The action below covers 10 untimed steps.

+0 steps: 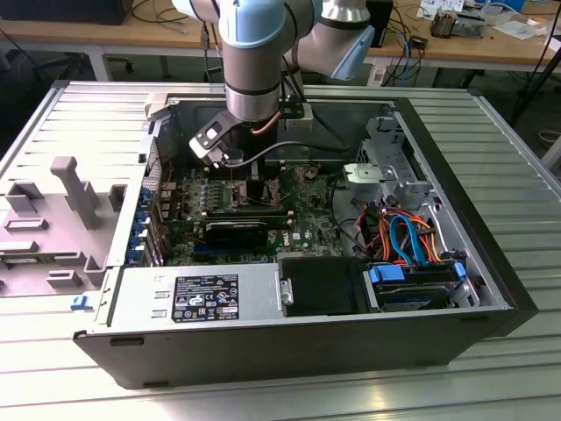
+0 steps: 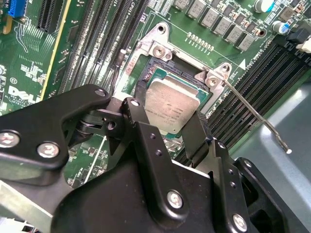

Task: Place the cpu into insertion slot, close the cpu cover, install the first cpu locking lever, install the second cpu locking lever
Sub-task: 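Close the cpu cover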

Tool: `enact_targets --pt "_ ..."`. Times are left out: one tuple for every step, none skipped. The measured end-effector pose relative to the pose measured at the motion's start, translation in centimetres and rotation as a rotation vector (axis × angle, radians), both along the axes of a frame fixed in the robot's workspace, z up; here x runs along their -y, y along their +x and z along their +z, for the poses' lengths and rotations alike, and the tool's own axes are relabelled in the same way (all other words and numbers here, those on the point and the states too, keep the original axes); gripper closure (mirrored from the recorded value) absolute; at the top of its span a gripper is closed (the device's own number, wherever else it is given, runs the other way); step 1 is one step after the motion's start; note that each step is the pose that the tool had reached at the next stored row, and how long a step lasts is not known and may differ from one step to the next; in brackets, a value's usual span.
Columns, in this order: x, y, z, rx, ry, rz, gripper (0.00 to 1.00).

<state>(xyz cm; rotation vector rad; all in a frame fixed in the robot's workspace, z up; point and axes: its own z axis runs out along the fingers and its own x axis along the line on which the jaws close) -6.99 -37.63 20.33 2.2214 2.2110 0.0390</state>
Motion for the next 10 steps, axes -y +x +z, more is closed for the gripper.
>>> enact_targets --pt "0.04 0.00 0.00 0.0000 0.0000 0.000 0.46" --pt "0.07 0.00 0.00 -0.0002 -0.0003 0.000 0.46" --pt "0.11 0.00 0.00 -0.0001 -0.0002 0.000 0.46" --pt "0.15 -0.01 0.00 -0.0001 -0.0002 0.000 0.46" --pt "0.20 -0.01 0.00 -0.0001 -0.0001 0.000 0.46" --pt "0.24 -0.01 0.00 -0.0002 -0.0002 0.000 0.46" --pt "0.28 -0.02 -0.01 -0.0001 -0.0002 0.000 0.46" --pt "0.30 -0.02 0.00 -0.0001 -0.0002 0.000 0.46" --pt "0.30 -0.02 -0.01 -0.0001 -0.0002 0.000 0.46" --pt "0.30 -0.02 -0.01 -0.0001 -0.0002 0.000 0.46"
